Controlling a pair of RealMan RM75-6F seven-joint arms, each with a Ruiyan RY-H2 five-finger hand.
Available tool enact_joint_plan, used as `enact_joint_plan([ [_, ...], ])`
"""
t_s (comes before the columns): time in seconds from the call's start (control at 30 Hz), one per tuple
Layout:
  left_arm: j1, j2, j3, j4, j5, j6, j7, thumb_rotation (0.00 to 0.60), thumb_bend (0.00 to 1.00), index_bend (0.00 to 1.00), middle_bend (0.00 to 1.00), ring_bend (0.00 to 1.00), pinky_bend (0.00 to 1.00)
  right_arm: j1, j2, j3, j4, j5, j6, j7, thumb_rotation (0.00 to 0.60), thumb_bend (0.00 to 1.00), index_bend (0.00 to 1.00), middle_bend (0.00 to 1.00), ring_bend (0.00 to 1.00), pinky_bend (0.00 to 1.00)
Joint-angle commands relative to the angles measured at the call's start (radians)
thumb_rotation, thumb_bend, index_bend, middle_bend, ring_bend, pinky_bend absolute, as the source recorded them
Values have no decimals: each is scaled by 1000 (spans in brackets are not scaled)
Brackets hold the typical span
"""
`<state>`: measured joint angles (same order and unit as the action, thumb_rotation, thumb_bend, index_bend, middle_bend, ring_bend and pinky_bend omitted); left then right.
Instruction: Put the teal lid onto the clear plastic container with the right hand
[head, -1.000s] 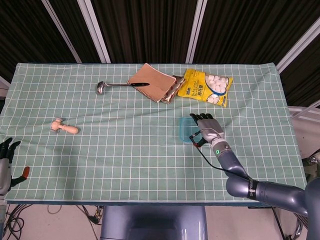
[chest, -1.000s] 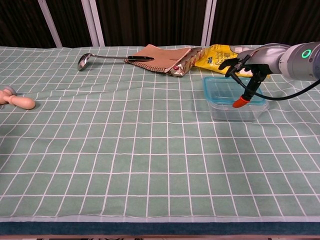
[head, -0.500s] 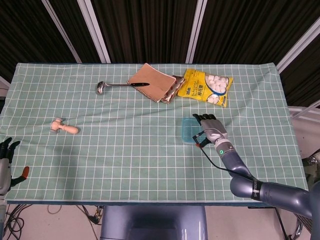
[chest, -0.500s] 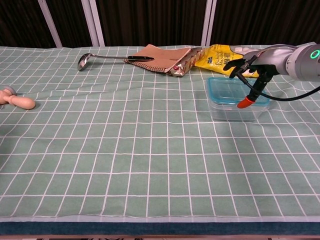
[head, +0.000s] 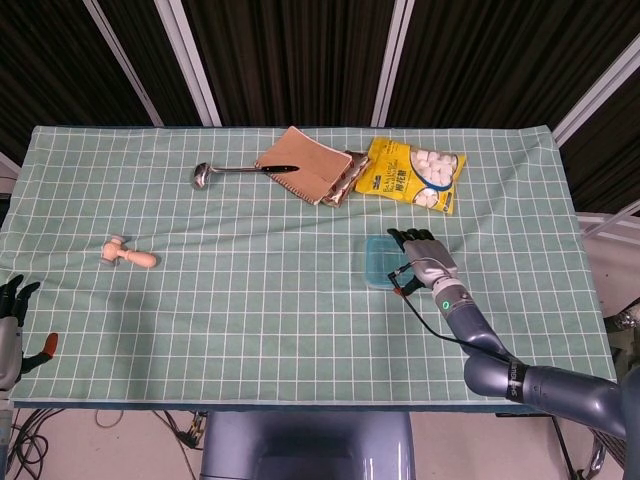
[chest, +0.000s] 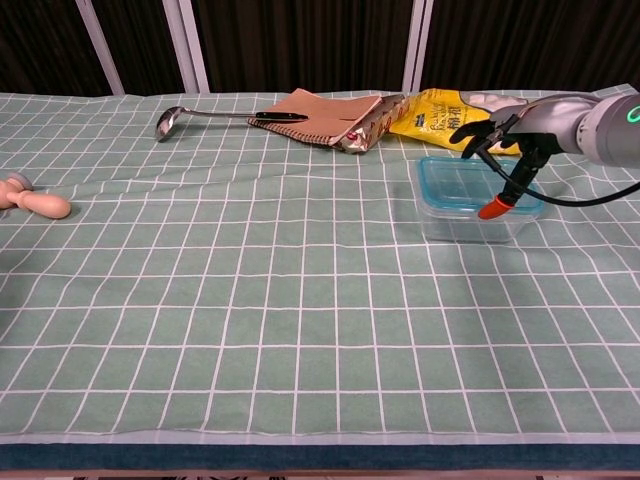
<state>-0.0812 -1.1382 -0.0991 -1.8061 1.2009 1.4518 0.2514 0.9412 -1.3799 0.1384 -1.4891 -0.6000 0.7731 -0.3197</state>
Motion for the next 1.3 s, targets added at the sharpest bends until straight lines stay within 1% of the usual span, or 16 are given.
enact_joint_plan([
  [0.03,0,0,0,0,0,0,0,600,348,127,0,0,0,-3,0,0,2,-5,-1,4,600,290,0,475,58,0],
  [0.77,-1,-1,1,1,-1,0,6,600,348,127,0,0,0,-21,-16,5,27,-39,2,26,600,289,0,475,58,0],
  [1.3,-1,-2,2,2,-1,0,8,600,348,127,0,0,0,-21,-14,12,21,-28,3,23,600,289,0,475,58,0],
])
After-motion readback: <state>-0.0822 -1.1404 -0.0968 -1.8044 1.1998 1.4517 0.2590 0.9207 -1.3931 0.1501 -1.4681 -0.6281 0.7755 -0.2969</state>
